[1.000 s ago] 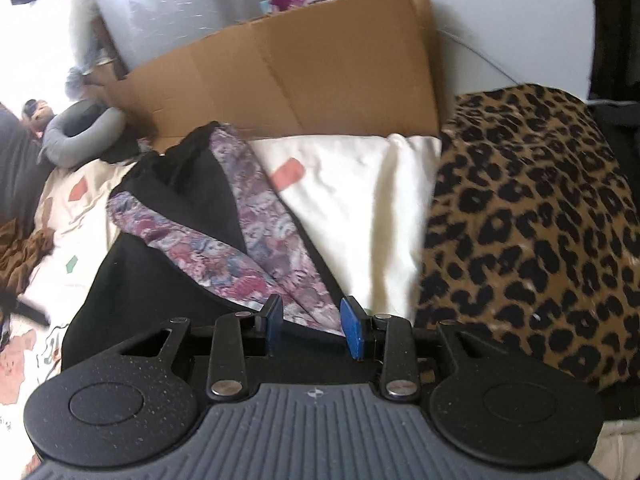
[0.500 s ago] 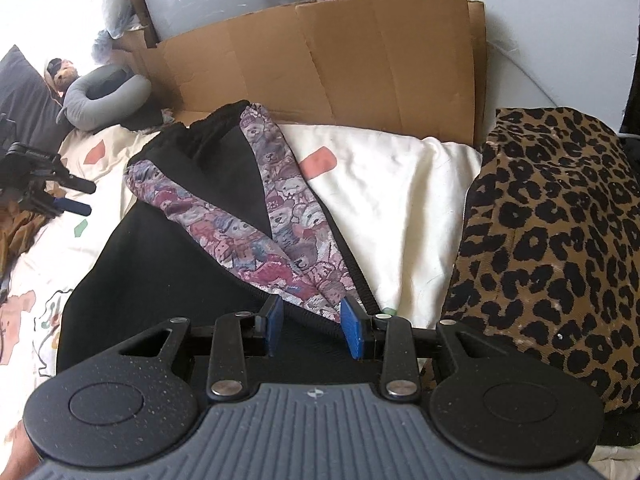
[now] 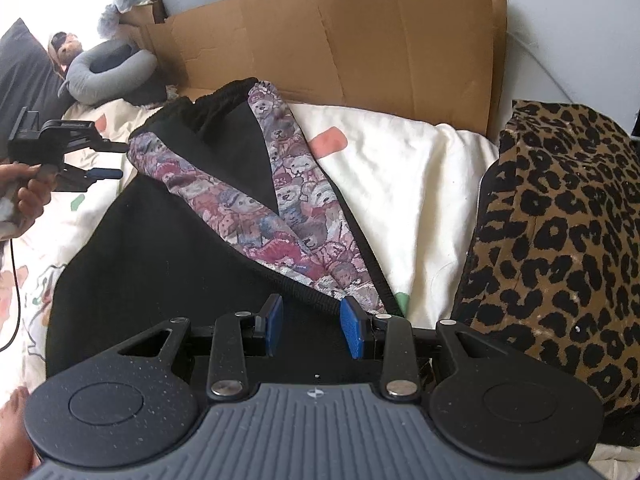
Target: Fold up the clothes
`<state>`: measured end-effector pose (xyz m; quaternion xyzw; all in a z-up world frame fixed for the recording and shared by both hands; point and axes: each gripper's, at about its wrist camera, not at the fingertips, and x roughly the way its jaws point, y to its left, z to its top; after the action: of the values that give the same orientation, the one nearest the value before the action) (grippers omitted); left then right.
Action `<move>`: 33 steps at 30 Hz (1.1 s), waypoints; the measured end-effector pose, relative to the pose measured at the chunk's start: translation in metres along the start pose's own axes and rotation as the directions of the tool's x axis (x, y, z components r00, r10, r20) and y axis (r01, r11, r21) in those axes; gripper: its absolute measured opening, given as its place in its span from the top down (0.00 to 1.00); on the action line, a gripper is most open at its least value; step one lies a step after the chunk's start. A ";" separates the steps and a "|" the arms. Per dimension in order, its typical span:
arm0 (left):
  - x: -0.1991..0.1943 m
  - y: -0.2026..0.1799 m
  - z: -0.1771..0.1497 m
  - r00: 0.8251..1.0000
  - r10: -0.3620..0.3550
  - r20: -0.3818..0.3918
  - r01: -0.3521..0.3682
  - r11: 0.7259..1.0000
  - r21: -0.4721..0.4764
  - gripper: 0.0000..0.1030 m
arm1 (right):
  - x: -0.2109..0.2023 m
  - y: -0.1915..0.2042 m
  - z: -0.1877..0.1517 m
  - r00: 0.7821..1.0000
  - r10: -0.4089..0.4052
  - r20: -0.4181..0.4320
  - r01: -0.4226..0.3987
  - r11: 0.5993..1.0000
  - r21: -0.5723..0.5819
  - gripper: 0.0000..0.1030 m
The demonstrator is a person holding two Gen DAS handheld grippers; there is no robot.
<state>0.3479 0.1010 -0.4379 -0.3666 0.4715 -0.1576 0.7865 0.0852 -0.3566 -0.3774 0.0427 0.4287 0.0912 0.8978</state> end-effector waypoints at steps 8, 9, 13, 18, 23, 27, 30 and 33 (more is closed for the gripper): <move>0.012 0.015 0.009 0.994 -0.093 0.050 0.096 0.993 -0.062 0.71 | 0.007 0.000 -0.006 1.000 -0.007 -0.021 0.007 1.000 -0.013 0.62; 0.012 0.014 0.010 0.993 -0.108 0.051 0.111 0.992 -0.066 0.77 | 0.007 0.000 -0.007 1.000 -0.007 -0.023 0.007 1.000 -0.012 0.62; 0.011 0.009 0.013 0.985 -0.164 0.058 0.168 0.983 -0.078 0.85 | 0.011 -0.001 -0.009 0.999 -0.008 -0.033 0.007 1.000 -0.015 0.62; 0.002 -0.006 0.016 0.978 -0.202 0.057 0.205 0.978 -0.044 0.85 | 0.014 -0.002 -0.011 0.999 -0.010 -0.039 0.009 1.000 -0.014 0.62; 0.005 -0.030 0.028 0.978 -0.206 0.035 0.206 0.978 -0.002 0.93 | 0.017 -0.004 -0.014 0.999 -0.013 -0.040 0.013 1.000 -0.009 0.62; 0.017 -0.053 0.036 0.985 -0.171 0.015 0.170 0.984 0.051 0.96 | 0.021 -0.008 -0.015 0.999 -0.022 -0.040 0.022 1.000 0.015 0.62; 0.021 -0.069 0.040 0.988 -0.152 0.006 0.151 0.985 0.081 0.97 | 0.024 -0.012 -0.016 0.999 -0.022 -0.042 0.023 0.999 0.029 0.62; 0.026 -0.083 0.044 0.991 -0.131 0.010 0.130 0.987 0.100 0.97 | 0.026 -0.016 -0.018 0.999 -0.021 -0.050 0.024 0.998 0.055 0.62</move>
<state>0.4070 0.0479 -0.3813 -0.3587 0.4314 -0.2288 0.7955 0.0894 -0.3670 -0.4109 0.0602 0.4536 0.0701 0.8864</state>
